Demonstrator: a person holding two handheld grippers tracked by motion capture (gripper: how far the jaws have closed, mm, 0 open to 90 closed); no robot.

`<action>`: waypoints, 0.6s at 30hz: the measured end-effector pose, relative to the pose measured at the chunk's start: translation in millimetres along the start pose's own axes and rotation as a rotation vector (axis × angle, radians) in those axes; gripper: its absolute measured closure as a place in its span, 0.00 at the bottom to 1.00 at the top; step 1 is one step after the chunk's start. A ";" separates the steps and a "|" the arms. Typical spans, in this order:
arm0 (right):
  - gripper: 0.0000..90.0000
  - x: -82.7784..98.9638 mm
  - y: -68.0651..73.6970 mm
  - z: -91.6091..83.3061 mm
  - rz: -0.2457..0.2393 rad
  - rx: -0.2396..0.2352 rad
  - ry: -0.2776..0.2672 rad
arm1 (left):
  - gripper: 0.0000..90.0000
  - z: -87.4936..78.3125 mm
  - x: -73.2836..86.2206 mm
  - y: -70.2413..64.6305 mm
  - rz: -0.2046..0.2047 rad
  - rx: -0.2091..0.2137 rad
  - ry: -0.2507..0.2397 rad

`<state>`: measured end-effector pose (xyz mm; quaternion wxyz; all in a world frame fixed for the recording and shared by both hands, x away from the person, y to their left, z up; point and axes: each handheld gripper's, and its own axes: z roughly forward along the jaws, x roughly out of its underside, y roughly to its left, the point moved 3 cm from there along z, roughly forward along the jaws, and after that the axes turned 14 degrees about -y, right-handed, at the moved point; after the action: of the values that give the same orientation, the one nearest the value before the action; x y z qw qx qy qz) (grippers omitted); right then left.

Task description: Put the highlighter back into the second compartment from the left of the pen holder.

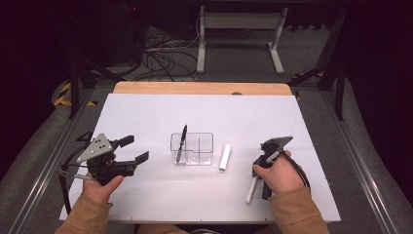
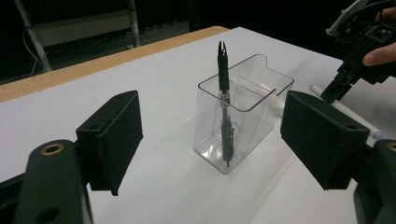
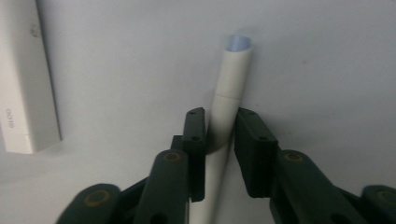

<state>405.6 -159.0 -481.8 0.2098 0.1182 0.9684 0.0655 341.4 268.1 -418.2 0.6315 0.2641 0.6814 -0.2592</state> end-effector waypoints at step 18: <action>0.88 -2.6 -2.8 -9.1 0.017 -0.042 -0.030 | 0.24 0.7 0.7 -0.4 -0.008 -0.001 -0.001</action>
<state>403.4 -163.1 -473.1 0.2262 0.1230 0.9625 0.0858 341.6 267.4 -419.0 0.6307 0.2610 0.6823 -0.2617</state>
